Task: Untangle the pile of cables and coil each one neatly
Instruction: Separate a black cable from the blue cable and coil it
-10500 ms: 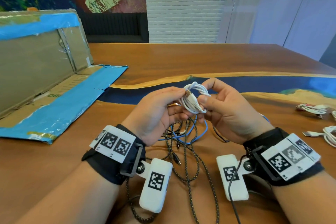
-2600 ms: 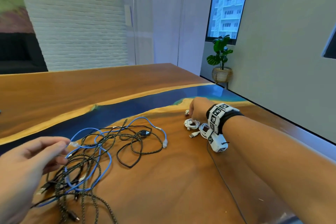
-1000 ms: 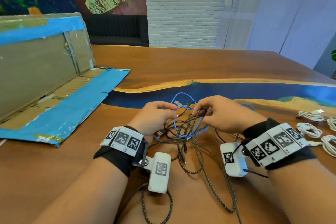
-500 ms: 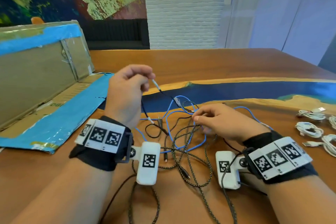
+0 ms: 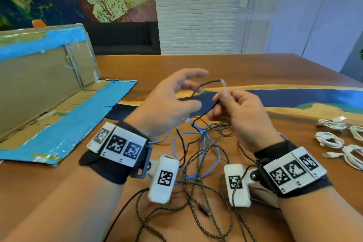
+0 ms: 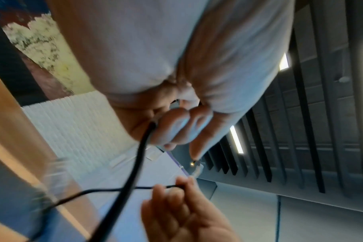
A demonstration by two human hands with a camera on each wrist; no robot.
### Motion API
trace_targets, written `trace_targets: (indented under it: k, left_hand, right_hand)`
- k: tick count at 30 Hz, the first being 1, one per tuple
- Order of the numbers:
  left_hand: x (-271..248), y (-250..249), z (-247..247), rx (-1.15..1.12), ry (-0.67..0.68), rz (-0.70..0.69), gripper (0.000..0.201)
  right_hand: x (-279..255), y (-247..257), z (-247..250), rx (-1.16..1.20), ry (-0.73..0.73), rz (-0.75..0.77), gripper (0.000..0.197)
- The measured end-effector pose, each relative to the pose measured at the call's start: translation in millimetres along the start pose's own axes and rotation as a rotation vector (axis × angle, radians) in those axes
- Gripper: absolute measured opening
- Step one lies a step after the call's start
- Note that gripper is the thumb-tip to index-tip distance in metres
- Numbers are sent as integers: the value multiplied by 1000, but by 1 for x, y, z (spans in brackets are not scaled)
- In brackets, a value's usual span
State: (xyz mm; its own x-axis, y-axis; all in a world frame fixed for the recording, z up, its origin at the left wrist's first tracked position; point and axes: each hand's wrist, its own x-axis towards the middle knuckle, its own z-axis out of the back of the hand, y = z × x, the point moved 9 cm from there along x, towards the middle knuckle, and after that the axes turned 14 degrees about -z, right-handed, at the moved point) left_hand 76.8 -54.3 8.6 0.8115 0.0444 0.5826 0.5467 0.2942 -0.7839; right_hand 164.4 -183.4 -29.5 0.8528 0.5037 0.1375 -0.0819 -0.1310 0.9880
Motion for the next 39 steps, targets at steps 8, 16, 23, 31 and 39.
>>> trace_targets:
  k: [8,16,23,31,39]
  left_hand:
    - [-32,68,54,265,20,288,30]
    - [-27,25,78,-329,-409,-35,32]
    - [-26,27,38,-44,-230,-56,24]
    - [-29,25,5,-162,-142,-96,20]
    - [-34,24,-16,-53,-17,-81,19]
  right_hand:
    - [4,16,65,444,-226,143,19]
    - [8,-11,37,-58,-110,-69,25]
    - [-13,10,-3,-227,-61,161,47]
    - [-21,-24,-45,-507,322,-39,43]
    - [-30,-18,-59,-411,331,18,30]
